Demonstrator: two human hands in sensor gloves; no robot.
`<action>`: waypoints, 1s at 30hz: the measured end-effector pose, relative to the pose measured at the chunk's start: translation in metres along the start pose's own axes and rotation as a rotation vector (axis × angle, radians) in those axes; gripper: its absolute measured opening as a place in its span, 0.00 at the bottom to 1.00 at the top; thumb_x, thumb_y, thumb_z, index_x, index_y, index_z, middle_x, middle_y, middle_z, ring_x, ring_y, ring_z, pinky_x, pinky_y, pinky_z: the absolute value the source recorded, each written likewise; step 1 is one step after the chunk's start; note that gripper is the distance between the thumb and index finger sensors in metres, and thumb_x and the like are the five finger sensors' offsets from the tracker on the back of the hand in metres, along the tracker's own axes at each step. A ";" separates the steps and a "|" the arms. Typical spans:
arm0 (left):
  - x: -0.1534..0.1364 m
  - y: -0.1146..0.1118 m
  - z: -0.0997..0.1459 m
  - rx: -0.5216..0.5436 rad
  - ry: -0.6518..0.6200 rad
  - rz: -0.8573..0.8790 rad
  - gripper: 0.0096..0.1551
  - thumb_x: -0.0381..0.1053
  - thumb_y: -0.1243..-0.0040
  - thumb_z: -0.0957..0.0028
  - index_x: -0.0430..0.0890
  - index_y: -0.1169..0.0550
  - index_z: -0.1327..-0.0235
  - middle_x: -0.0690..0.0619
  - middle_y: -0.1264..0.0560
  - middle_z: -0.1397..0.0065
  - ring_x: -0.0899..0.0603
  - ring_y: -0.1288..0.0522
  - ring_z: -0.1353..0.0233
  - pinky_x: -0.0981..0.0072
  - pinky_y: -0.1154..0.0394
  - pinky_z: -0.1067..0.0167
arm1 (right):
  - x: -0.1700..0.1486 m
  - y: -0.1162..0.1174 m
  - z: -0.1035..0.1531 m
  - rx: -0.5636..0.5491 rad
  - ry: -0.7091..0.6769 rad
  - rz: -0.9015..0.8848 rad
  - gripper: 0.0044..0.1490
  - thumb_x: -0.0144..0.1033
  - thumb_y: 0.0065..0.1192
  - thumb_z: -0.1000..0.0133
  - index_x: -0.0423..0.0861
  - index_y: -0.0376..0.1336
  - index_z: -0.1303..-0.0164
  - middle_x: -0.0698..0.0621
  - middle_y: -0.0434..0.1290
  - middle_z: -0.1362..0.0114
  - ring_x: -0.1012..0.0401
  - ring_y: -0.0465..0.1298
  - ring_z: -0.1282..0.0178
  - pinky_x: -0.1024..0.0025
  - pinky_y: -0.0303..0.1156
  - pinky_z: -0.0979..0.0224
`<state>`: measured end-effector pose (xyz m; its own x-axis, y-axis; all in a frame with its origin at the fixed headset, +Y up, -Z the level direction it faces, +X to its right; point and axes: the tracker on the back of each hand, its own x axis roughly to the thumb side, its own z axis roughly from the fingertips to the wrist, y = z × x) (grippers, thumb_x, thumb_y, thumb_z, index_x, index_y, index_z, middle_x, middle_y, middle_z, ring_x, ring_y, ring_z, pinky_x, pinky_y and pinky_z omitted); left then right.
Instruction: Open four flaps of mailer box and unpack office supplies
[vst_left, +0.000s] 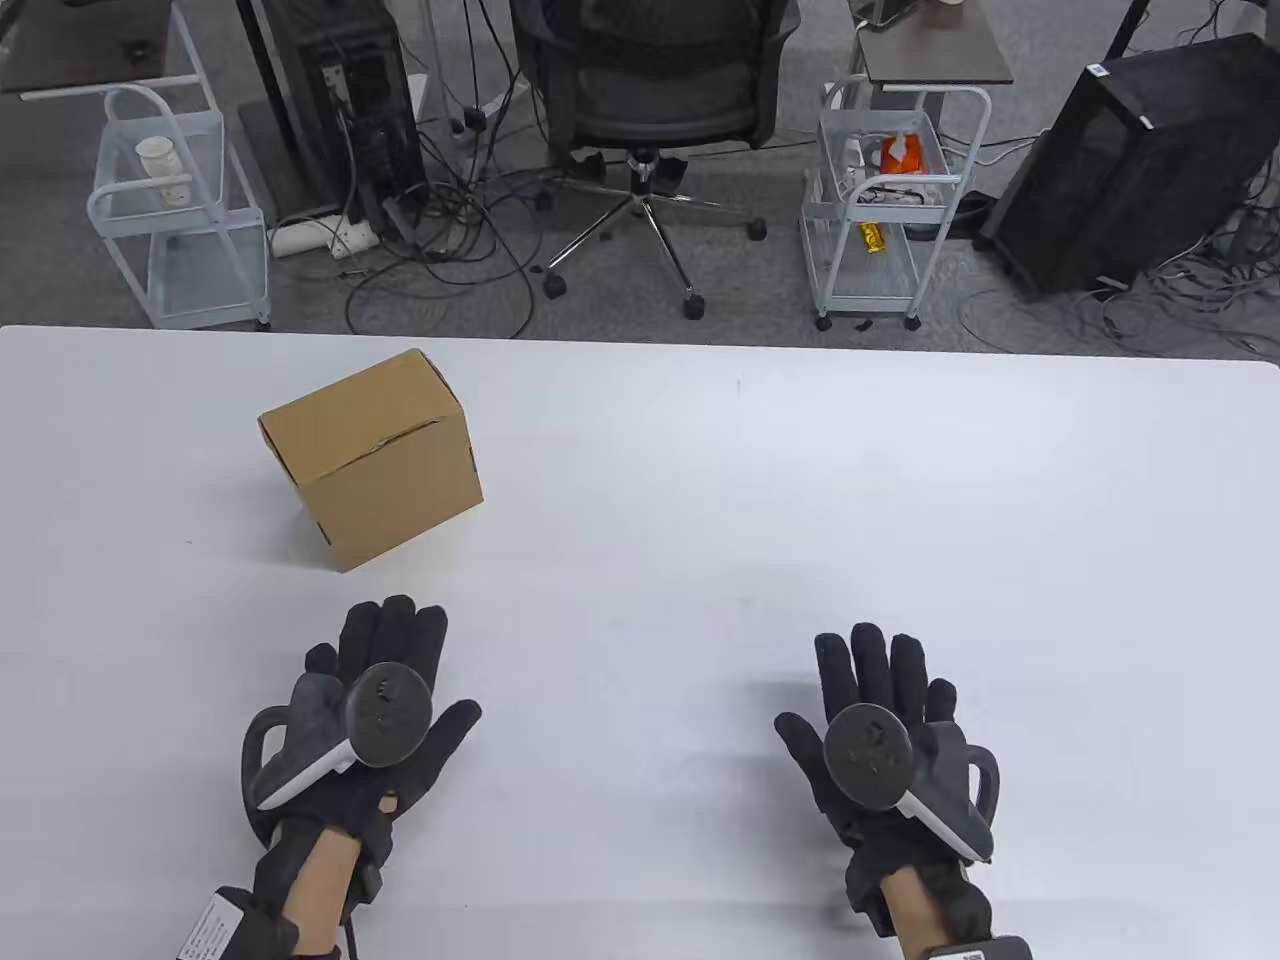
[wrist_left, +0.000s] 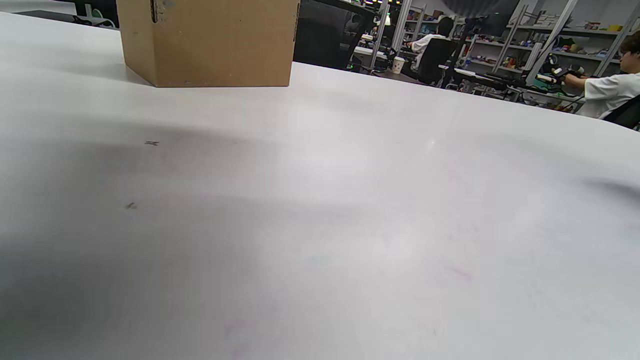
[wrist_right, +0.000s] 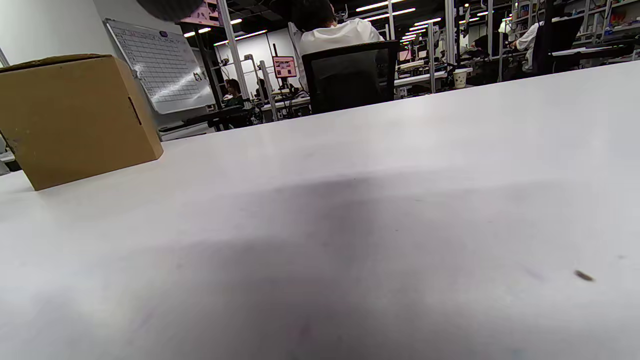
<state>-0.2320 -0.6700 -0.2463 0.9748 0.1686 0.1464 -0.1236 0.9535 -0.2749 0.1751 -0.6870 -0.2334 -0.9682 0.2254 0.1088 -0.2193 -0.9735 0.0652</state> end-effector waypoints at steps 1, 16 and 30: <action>0.001 0.000 0.000 0.003 -0.003 -0.004 0.52 0.70 0.59 0.38 0.50 0.67 0.17 0.44 0.71 0.11 0.33 0.71 0.13 0.28 0.64 0.25 | 0.000 0.000 0.000 0.002 0.000 0.001 0.50 0.58 0.38 0.36 0.41 0.34 0.12 0.33 0.34 0.08 0.29 0.30 0.17 0.22 0.35 0.25; -0.016 0.033 -0.012 0.019 0.055 -0.020 0.54 0.70 0.57 0.38 0.51 0.69 0.18 0.46 0.75 0.12 0.34 0.75 0.13 0.28 0.67 0.24 | -0.002 -0.005 0.003 -0.019 0.013 -0.020 0.51 0.58 0.39 0.36 0.41 0.34 0.12 0.33 0.34 0.08 0.29 0.31 0.17 0.22 0.35 0.25; -0.056 0.113 -0.091 -0.008 0.197 -0.025 0.58 0.70 0.54 0.38 0.51 0.74 0.22 0.47 0.77 0.13 0.35 0.77 0.13 0.29 0.69 0.23 | -0.009 -0.006 0.003 -0.040 0.069 -0.006 0.50 0.58 0.39 0.36 0.40 0.35 0.12 0.32 0.34 0.08 0.29 0.31 0.17 0.22 0.35 0.25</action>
<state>-0.2839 -0.5945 -0.3726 0.9952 0.0916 -0.0355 -0.0979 0.9546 -0.2813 0.1851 -0.6825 -0.2317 -0.9725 0.2296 0.0402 -0.2287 -0.9732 0.0259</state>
